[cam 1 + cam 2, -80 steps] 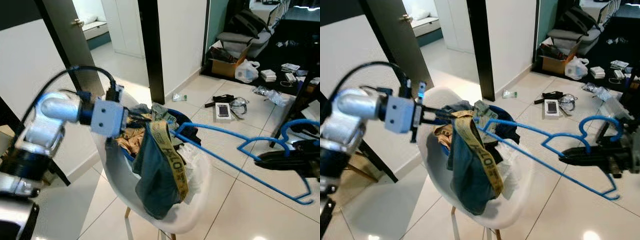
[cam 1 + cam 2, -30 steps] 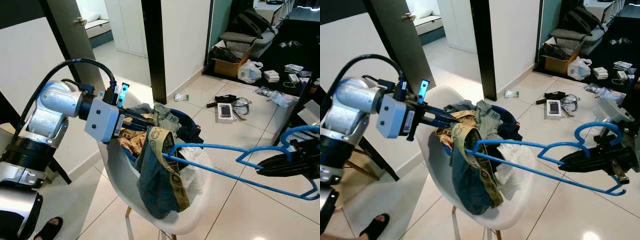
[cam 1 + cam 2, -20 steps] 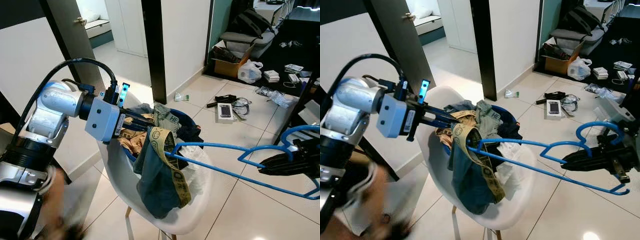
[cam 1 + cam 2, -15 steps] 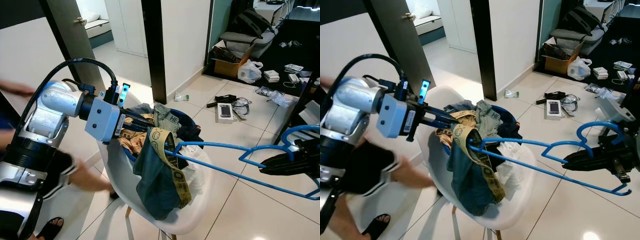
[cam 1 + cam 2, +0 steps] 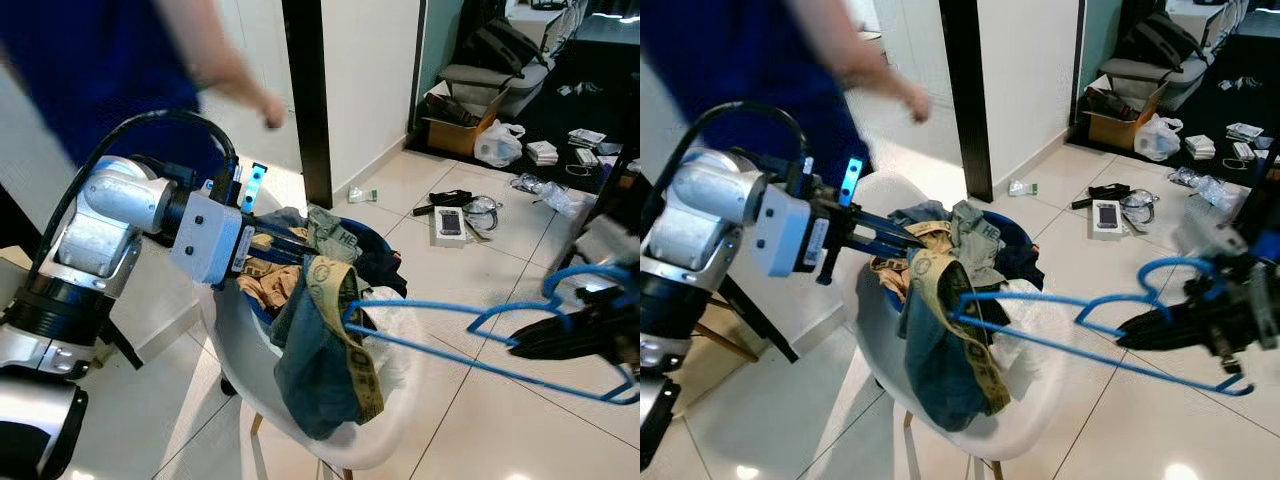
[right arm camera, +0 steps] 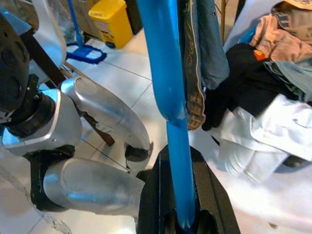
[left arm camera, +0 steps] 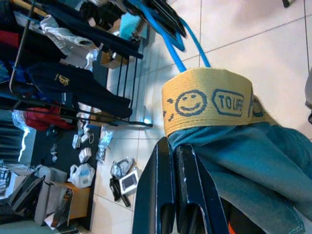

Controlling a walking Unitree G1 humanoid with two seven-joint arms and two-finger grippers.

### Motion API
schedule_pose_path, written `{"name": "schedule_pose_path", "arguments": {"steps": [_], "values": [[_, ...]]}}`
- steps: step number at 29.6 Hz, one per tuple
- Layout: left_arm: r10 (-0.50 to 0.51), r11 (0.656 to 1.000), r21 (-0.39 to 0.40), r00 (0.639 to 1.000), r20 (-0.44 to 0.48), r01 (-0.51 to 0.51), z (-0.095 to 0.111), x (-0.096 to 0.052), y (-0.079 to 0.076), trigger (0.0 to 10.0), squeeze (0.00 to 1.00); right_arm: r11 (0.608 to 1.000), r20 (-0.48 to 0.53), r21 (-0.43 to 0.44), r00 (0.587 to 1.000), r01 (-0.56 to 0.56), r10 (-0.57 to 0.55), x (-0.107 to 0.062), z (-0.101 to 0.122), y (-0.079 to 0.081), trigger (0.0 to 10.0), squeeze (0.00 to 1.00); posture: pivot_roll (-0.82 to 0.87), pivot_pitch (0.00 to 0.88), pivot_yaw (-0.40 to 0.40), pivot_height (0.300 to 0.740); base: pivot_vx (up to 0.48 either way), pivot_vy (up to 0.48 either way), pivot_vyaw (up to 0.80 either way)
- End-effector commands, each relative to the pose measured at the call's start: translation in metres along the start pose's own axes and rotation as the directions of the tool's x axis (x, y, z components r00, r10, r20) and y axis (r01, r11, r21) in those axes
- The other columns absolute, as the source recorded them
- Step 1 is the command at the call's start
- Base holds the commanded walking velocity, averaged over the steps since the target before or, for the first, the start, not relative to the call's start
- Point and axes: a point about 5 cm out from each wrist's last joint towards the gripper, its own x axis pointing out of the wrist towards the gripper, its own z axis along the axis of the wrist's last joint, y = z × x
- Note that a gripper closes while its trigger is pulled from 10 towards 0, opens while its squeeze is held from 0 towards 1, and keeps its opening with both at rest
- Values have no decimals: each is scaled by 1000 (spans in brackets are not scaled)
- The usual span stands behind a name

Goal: Hang hanger

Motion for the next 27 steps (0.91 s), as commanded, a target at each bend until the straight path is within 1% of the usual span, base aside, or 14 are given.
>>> {"name": "schedule_pose_path", "arguments": {"steps": [1,6,8,12,14,16,18,19,20,22,25,26,27], "values": [[23,1000,-16,999,24,-23,1,3,1,10000,0,1000,-8,-31,1000,-6,6,5,6,-1,10000,0,-79,0,85,740,0,0,0],[52,998,-43,998,35,-50,0,10,3,10000,0,999,-1,-40,1000,-9,9,11,9,-5,10000,0,-80,0,86,740,0,0,0],[64,994,-93,995,72,-57,5,19,5,10000,0,998,13,-60,1000,11,-10,18,11,-9,10000,0,-82,0,87,740,0,0,0],[67,987,-152,994,91,-52,10,28,3,10000,0,996,31,-71,998,54,-51,27,14,-14,10000,0,-85,0,89,740,0,0,0],[67,987,-152,994,91,-52,10,28,3,10000,0,996,31,-71,998,54,-51,27,14,-14,10000,0,-85,0,89,740,0,0,0],[74,984,-170,993,91,-58,11,33,3,10000,0,995,46,-77,997,59,-56,33,16,-15,10000,0,-86,0,89,740,0,0,0],[74,984,-170,993,91,-58,11,33,3,10000,0,995,46,-77,997,59,-56,33,16,-15,10000,0,-86,0,89,740,0,0,0],[76,981,-183,993,93,-58,12,37,2,10000,0,995,60,-83,997,62,-57,38,17,-16,10000,0,-82,0,88,740,0,0,0],[76,981,-183,993,93,-58,12,37,2,10000,0,995,60,-83,997,62,-57,38,17,-16,10000,0,-82,0,88,740,0,0,0],[101,973,-216,990,100,-78,15,50,2,10000,0,993,85,-91,994,77,-69,47,20,-20,10000,0,-81,0,85,740,0,0,0],[101,973,-216,990,100,-78,15,50,2,10000,0,993,85,-91,994,77,-69,47,20,-20,10000,0,-81,0,85,740,0,0,0],[120,968,-233,988,100,-94,14,58,2,10000,0,991,102,-98,992,87,-76,51,22,-21,10000,0,-81,0,85,740,0,0,0],[157,958,-254,984,83,-131,12,65,1,10000,0,990,127,-107,989,94,-81,56,26,-23,10000,0,-86,0,88,740,0,0,0]]}}
